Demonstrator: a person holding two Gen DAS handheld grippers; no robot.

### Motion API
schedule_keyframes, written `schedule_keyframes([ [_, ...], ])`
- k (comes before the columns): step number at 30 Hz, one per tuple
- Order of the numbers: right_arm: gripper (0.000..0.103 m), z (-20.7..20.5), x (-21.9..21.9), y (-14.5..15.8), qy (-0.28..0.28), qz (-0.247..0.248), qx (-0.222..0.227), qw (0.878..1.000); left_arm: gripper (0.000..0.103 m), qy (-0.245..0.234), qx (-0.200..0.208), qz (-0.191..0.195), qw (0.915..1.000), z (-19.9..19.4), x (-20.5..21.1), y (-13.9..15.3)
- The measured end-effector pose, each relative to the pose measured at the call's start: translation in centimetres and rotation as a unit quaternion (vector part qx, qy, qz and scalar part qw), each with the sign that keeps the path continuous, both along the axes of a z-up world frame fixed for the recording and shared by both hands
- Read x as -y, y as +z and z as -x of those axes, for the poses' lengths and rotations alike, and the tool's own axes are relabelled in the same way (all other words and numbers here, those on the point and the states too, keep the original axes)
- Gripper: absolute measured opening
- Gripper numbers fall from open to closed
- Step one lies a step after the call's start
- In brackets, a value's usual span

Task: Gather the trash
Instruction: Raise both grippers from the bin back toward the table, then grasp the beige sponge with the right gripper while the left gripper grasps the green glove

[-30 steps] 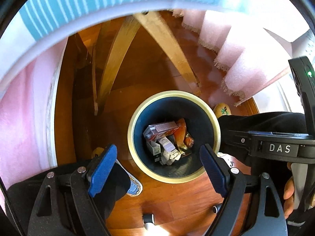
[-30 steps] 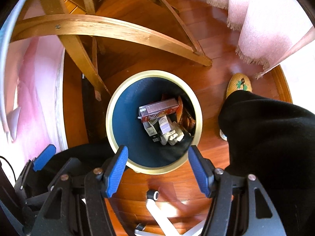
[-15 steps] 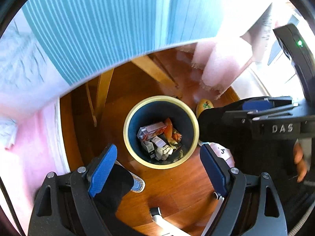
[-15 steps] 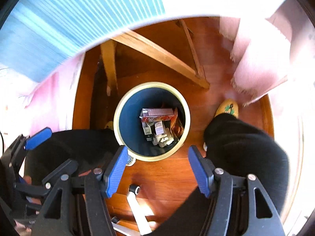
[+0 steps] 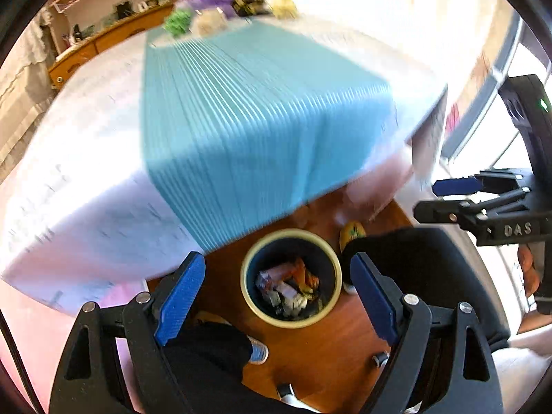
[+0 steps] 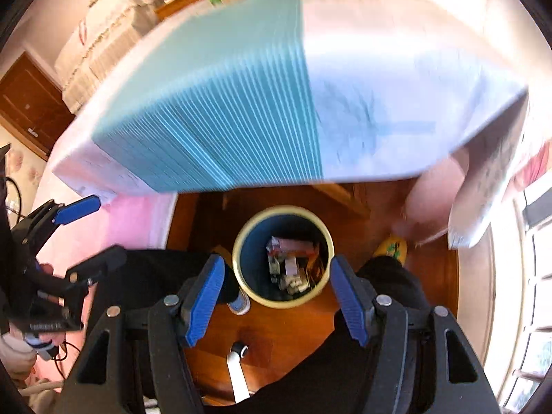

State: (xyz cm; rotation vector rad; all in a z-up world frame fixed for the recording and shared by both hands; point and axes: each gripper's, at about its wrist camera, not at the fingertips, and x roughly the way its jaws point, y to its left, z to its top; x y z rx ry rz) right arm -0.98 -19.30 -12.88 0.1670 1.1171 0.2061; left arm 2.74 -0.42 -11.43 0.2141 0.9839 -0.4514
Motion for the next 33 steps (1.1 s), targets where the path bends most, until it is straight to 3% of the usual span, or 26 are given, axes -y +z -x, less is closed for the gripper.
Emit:
schedule_keyframes([
  [6, 0.064, -2.4, -0.4, 6.0, 0.025, -0.001, 0.054, 0.998, 0.085, 0.032, 0.024, 0.025, 0.9989, -3.7, -2.0, 5.3],
  [11, 0.064, -6.2, -1.2, 9.9, 0.032, 0.004, 0.09, 0.995, 0.085, 0.054, 0.05, 0.017, 0.9972, -7.8, -2.7, 8.5],
  [19, 0.064, -15.3, -2.3, 12.7, 0.011, -0.016, 0.107, 0.994, 0.085, 0.066, 0.078, -0.001, 0.9948, -15.3, -3.0, 11.6],
  [25, 0.064, -24.5, -3.3, 12.3, -0.029, -0.023, 0.104, 0.994, 0.085, 0.07, 0.091, -0.023, 0.9931, -22.8, -2.6, 12.7],
  [33, 0.064, -33.6, -5.1, 8.2, -0.071, -0.041, 0.048, 0.995, 0.085, 0.066, 0.087, -0.038, 0.9933, -29.6, -3.2, 11.4],
])
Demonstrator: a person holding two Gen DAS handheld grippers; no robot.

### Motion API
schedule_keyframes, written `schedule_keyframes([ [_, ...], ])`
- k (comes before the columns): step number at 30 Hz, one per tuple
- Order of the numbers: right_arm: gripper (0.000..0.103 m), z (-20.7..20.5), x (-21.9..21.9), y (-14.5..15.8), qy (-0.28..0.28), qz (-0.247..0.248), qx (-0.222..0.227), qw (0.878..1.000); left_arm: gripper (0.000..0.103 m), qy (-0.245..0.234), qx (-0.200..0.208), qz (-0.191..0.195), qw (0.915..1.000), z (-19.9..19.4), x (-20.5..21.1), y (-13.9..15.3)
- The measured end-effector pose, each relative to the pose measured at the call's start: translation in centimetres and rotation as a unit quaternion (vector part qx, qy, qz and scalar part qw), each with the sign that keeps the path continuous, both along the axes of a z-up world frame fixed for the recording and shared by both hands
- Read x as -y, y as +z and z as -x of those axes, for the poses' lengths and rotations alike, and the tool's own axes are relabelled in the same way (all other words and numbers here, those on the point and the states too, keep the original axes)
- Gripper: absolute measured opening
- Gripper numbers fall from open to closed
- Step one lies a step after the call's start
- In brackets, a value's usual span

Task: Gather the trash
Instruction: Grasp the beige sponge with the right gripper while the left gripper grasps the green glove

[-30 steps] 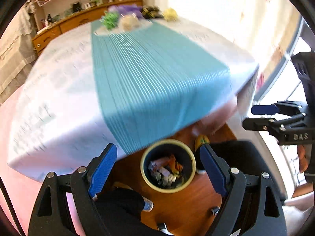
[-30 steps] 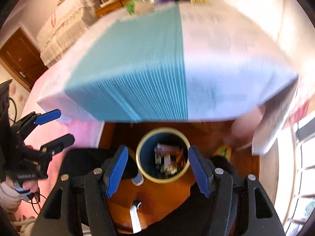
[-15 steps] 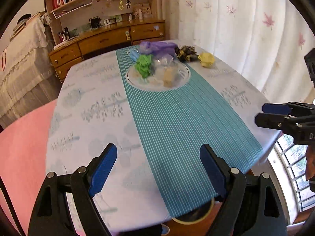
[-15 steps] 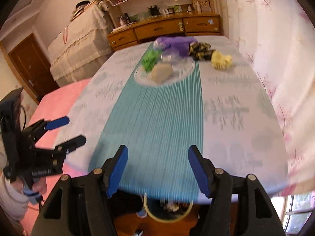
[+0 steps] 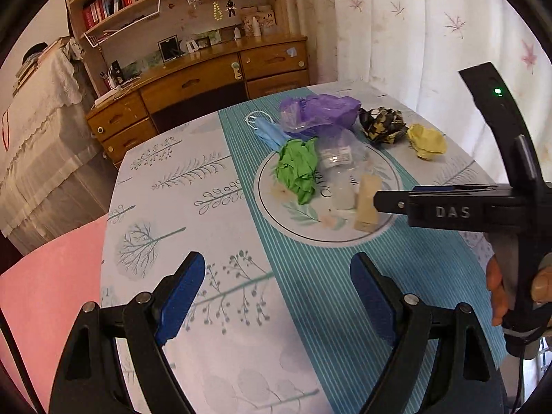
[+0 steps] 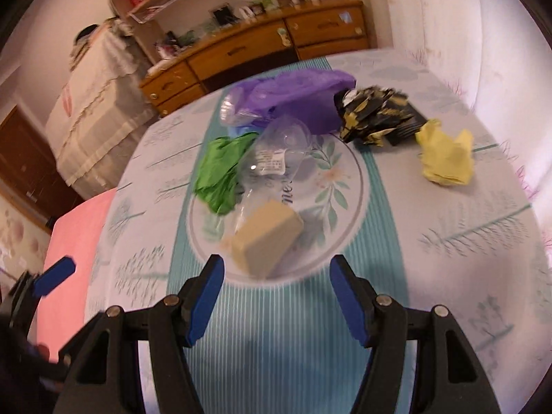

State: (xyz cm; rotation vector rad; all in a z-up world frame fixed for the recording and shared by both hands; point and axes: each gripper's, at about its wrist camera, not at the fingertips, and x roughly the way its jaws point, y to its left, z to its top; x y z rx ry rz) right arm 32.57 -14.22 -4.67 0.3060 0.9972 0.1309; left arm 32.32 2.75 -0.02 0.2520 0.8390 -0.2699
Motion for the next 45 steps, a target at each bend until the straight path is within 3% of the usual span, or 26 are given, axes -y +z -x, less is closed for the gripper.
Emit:
schedule_keyframes([
  [6, 0.064, -2.3, -1.6, -1.3, 0.001, 0.007, -0.009, 1.0, 0.085, -0.004, -0.006, -0.005, 1.0, -2.1, -0.6, -1.5],
  [12, 0.061, -2.2, -1.4, -2.2, -0.001, 0.037, -0.007, 0.999, 0.085, -0.014, -0.009, 0.0, 0.9999, -3.3, -0.7, -2.3],
  [14, 0.04, -1.9, -0.8, -2.2, 0.004, 0.012, -0.011, 1.0, 0.085, -0.02, -0.01, 0.005, 0.9997, -3.8, -0.5, -2.4],
  [22, 0.028, -2.6, 2.2, -1.3, 0.006, 0.014, -0.002, 1.0, 0.085, -0.028, -0.023, 0.025, 0.999, -7.2, 1.6, -2.8],
  [33, 0.027, -4.5, 5.3, -1.7, -0.005, -0.022, 0.01, 1.0, 0.085, 0.005, -0.071, 0.091, 0.9933, -14.0, 3.0, -4.0],
  [37, 0.026, -4.8, 4.8, -1.8, 0.001, -0.024, 0.011, 1.0, 0.084, 0.024, -0.089, 0.081, 0.9924, -15.7, 3.5, -5.7],
  [39, 0.026, -4.8, 4.9, -1.7, 0.002, -0.027, 0.011, 1.0, 0.071, 0.023, -0.098, 0.084, 0.9914, -16.1, 3.5, -6.5],
  [40, 0.026, -4.8, 5.0, -1.8, 0.003, -0.029, 0.011, 1.0, 0.048, 0.022, -0.108, 0.093, 0.9896, -16.3, 3.5, -7.1],
  [41, 0.026, -4.8, 5.1, -1.8, 0.004, -0.031, 0.011, 0.999, 0.035, 0.026, -0.115, 0.099, 0.9881, -16.4, 3.3, -7.4],
  [45, 0.026, -4.1, 5.1, -1.7, 0.006, -0.035, 0.008, 0.999, 0.032, 0.044, -0.091, 0.097, 0.9902, -15.6, 2.7, -7.2],
])
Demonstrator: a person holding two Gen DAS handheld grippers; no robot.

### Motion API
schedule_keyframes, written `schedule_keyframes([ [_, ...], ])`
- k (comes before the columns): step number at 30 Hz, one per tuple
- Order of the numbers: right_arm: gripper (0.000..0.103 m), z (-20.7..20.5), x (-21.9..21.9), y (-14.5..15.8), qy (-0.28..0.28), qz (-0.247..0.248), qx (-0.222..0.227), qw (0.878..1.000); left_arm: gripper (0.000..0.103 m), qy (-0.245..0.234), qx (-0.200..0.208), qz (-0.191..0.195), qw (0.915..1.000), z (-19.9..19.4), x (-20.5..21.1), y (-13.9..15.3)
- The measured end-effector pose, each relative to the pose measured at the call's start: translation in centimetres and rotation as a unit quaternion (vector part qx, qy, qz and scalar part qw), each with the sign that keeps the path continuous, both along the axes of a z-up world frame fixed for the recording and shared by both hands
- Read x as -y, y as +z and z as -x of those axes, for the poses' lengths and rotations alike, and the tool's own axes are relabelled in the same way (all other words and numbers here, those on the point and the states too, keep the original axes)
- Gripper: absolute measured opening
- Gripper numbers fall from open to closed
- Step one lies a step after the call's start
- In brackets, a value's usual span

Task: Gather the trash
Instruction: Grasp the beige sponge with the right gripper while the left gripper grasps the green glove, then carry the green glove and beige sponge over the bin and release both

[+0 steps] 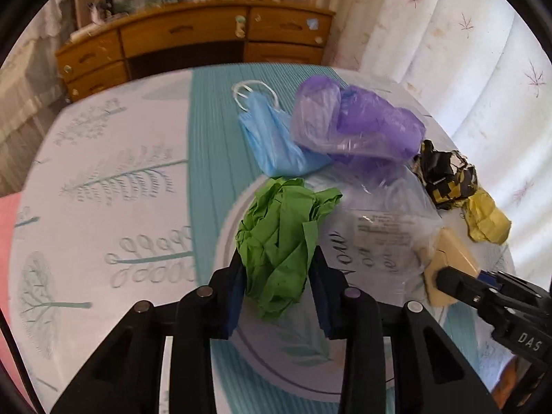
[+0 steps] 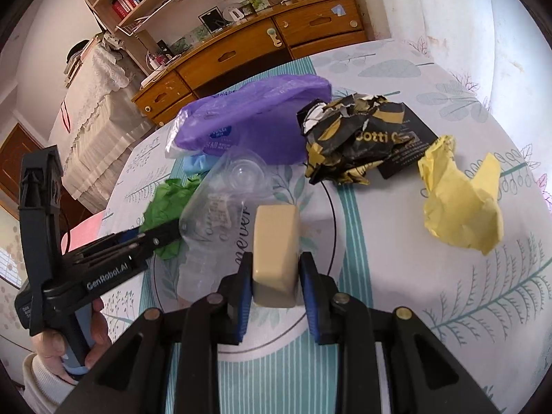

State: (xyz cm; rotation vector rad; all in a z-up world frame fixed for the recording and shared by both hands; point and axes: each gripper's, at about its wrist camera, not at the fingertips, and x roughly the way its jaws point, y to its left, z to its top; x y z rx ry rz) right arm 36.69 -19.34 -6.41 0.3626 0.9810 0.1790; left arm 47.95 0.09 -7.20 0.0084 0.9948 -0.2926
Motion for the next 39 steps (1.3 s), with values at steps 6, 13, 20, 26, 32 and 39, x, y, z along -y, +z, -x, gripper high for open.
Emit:
schedule_keyframes([
  [6, 0.026, 2.5, 0.0, 1.2, 0.01, -0.015, 0.004, 1.0, 0.031, -0.005, 0.023, -0.019, 0.9995, 3.9, -0.8, 2.4],
  [13, 0.026, 9.2, -0.3, 3.9, 0.026, -0.033, 0.014, 0.999, 0.031, -0.032, 0.041, -0.024, 0.9983, 12.5, -1.6, 6.3],
  [20, 0.026, 18.4, -1.5, 6.4, 0.065, -0.037, 0.033, 0.997, 0.032, -0.072, 0.059, -0.023, 0.9954, 23.9, -1.7, 9.1],
  [26, 0.026, 26.8, -2.7, 6.7, 0.108, -0.029, 0.055, 0.992, 0.032, -0.094, 0.067, -0.009, 0.9933, 33.4, -1.4, 9.0],
  [32, 0.026, 34.8, -4.0, 5.3, 0.157, 0.017, 0.094, 0.983, 0.032, -0.122, 0.051, -0.015, 0.9911, 40.9, -0.3, 5.2],
  [39, 0.026, 38.2, -3.8, -1.1, 0.173, 0.015, 0.027, 0.984, 0.032, -0.148, 0.001, -0.034, 0.9884, 45.5, 1.0, -1.8],
])
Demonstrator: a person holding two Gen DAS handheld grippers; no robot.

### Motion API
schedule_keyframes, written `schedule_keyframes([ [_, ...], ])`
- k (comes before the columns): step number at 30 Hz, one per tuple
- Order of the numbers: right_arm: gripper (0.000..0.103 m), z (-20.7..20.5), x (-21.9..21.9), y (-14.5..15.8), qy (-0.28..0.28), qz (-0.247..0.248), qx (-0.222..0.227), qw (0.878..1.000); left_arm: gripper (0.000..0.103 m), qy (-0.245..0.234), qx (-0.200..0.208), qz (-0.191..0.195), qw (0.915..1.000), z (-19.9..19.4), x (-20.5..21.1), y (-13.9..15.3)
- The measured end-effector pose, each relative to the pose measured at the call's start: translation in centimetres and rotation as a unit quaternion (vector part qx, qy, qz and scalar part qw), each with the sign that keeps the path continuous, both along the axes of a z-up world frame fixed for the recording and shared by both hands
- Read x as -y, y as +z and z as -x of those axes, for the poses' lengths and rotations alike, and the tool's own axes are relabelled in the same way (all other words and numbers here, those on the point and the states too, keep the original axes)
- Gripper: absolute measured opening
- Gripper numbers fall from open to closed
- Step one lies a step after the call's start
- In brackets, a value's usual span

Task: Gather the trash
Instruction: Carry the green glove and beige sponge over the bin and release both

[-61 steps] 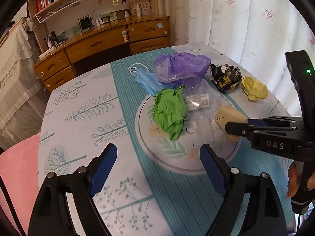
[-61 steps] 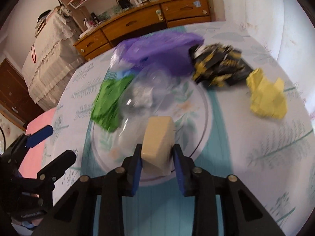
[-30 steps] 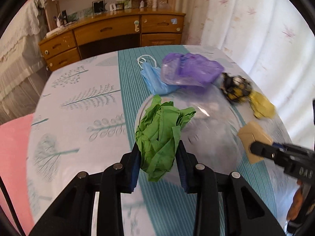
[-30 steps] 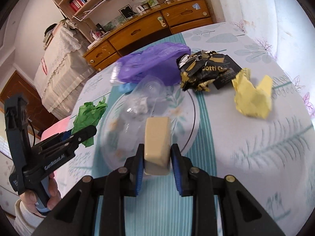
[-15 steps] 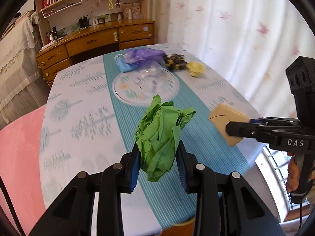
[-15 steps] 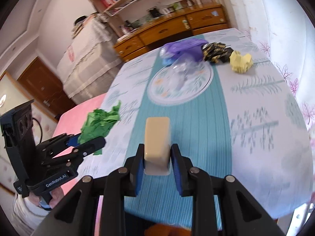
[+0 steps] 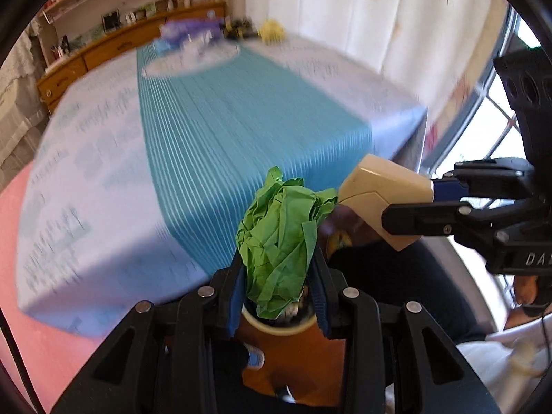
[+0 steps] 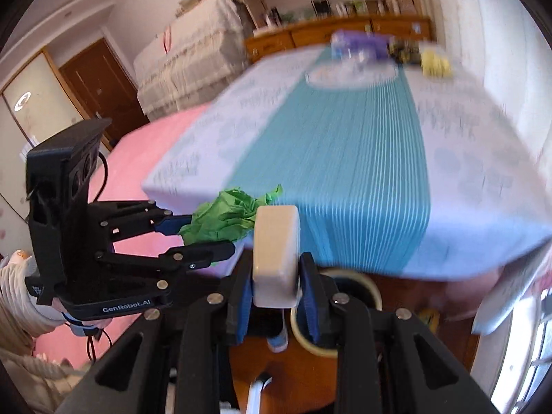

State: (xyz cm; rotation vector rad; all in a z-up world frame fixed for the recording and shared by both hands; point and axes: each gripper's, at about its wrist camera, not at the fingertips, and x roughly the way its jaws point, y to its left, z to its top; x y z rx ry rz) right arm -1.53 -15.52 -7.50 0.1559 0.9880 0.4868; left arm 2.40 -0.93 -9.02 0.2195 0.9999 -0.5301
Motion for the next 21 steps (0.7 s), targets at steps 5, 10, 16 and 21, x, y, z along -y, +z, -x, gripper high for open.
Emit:
schedule_keyframes([
  [5, 0.026, -0.2, 1.4, -6.4, -0.027, -0.015, -0.074, 0.997, 0.032, 0.004, -0.051, -0.024, 0.9984, 1.1, 0.7, -6.3],
  [10, 0.026, -1.1, 3.1, -13.4, -0.068, -0.026, -0.148, 0.986, 0.032, 0.026, -0.074, -0.057, 0.9953, 0.4, 1.7, -12.7],
  [16, 0.026, -2.5, 5.5, -21.6, -0.138, -0.06, -0.226, 0.962, 0.033, 0.047, -0.129, -0.084, 0.987, -1.2, 2.4, -19.9],
  [21, 0.026, -3.2, 6.3, -27.3, -0.19, -0.054, -0.268, 0.943, 0.034, 0.076, -0.202, -0.091, 0.9721, -2.5, 2.6, -25.6],
])
